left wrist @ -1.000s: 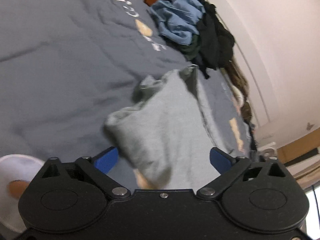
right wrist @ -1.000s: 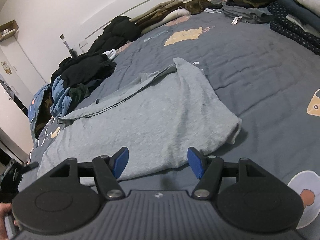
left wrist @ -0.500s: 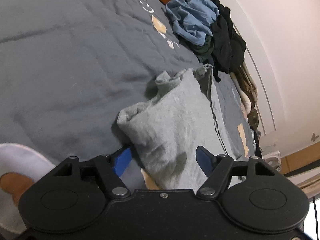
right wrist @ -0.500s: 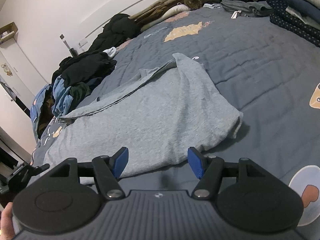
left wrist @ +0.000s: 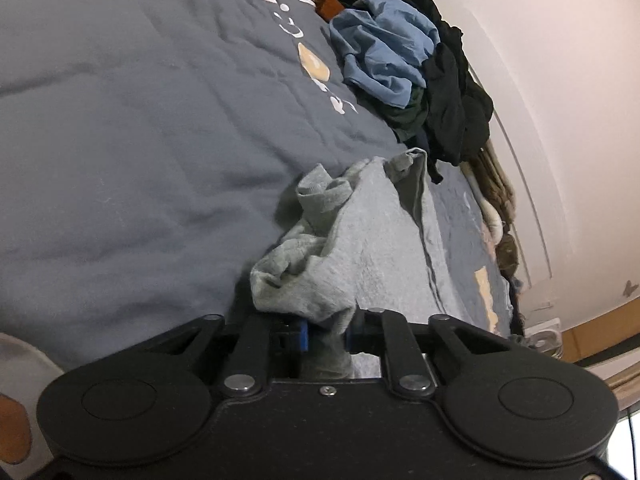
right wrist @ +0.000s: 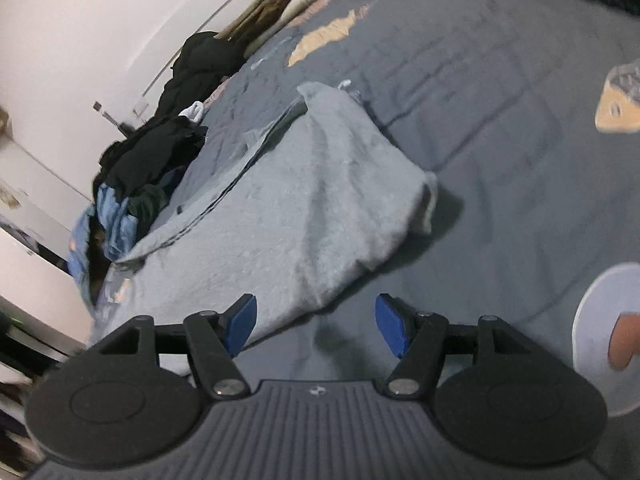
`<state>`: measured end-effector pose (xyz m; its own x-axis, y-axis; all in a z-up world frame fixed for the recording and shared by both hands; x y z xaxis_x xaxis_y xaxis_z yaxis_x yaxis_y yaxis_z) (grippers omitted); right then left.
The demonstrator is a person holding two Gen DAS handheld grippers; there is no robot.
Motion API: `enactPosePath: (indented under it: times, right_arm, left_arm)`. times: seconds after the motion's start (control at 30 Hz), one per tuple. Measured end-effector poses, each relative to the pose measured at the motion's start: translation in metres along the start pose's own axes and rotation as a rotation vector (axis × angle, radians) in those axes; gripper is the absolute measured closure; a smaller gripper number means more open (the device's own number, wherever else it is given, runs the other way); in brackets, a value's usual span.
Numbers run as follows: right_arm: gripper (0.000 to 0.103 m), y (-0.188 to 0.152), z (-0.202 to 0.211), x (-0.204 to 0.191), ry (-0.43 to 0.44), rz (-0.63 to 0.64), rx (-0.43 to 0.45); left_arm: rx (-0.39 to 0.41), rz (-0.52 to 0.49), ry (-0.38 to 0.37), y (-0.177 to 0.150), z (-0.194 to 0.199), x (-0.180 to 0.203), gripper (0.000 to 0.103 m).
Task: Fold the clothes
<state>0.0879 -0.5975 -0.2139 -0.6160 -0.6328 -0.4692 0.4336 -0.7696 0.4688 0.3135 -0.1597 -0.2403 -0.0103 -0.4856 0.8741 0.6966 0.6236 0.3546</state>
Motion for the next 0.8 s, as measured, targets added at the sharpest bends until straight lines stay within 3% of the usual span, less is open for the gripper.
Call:
enactPosePath:
  times: [0.23,0.37,0.57,0.8]
  right_arm:
    - [0.038,0.008,-0.015,0.024,0.067,-0.236,-0.002]
    - [0.027,0.010,-0.030,0.029,0.123,-0.343,-0.011]
    - [0.023,0.015,-0.041,0.023,0.145,-0.413,0.041]
    - [0.026,0.021,-0.048,0.020,0.116,-0.427,0.060]
  left_arm:
    - [-0.010,0.002,-0.024,-0.001,0.000,0.006,0.091]
    - [-0.015,0.015,-0.017,0.000,-0.001,0.004,0.091]
    - [-0.024,0.010,-0.005,0.000,-0.002,0.004,0.091]
    - [-0.033,0.020,-0.002,0.001,-0.003,0.001,0.091]
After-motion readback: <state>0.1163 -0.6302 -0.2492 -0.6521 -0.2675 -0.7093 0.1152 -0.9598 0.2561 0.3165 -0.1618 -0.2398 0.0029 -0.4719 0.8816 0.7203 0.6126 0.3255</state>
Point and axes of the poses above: each gripper's, at about its wrist camera, not at the fingertips, and z roughly against the way its jaws point, x to its right, y to its top, the point moved 4 cm from there along -z, roughly the way its jaws point, and after that the axes turned 15 degrees about -y, right-handed, at the moved point
